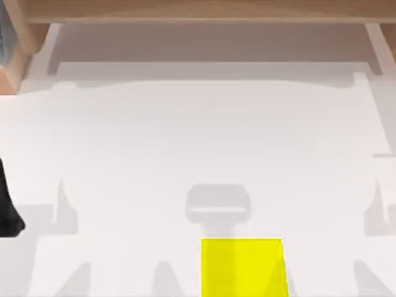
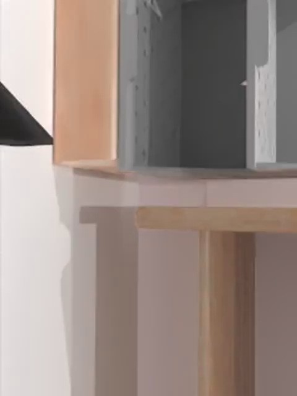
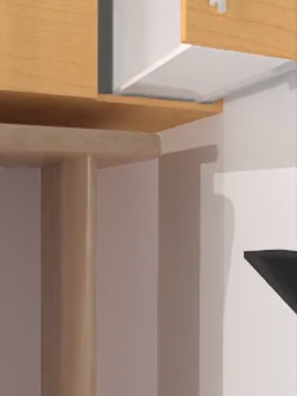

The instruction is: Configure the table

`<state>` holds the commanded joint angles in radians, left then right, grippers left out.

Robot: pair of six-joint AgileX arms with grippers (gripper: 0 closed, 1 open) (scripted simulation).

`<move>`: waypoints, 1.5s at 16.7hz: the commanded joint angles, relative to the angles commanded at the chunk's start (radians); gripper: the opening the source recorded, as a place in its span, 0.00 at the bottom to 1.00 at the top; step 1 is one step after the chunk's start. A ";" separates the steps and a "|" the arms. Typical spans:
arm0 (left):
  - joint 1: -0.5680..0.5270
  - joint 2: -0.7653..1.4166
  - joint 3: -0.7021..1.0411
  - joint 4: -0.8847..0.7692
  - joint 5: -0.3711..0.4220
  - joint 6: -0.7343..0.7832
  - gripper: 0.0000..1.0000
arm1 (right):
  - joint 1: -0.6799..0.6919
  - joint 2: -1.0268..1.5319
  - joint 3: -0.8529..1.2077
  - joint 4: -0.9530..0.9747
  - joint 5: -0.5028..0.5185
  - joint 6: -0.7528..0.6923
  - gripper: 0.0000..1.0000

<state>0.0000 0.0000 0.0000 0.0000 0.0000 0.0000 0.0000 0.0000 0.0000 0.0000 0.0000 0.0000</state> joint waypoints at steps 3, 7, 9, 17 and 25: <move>0.000 0.000 0.000 0.000 0.000 0.000 1.00 | -0.005 0.009 0.010 -0.008 0.002 -0.001 1.00; 0.000 0.000 0.000 0.000 0.000 0.000 1.00 | -0.057 0.133 0.150 -0.126 0.022 0.005 1.00; 0.000 0.000 0.000 0.000 0.000 0.000 1.00 | -0.096 0.251 0.285 -0.225 0.033 0.014 1.00; 0.000 0.000 0.000 0.000 0.000 0.000 1.00 | -0.278 0.961 1.065 -0.724 0.076 0.035 1.00; 0.000 0.000 0.000 0.000 0.000 0.000 1.00 | -0.379 1.846 1.849 -1.128 0.060 -0.022 1.00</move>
<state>0.0000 0.0000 0.0000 0.0000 0.0000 0.0000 -0.3789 1.8456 1.8495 -1.1277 0.0598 -0.0220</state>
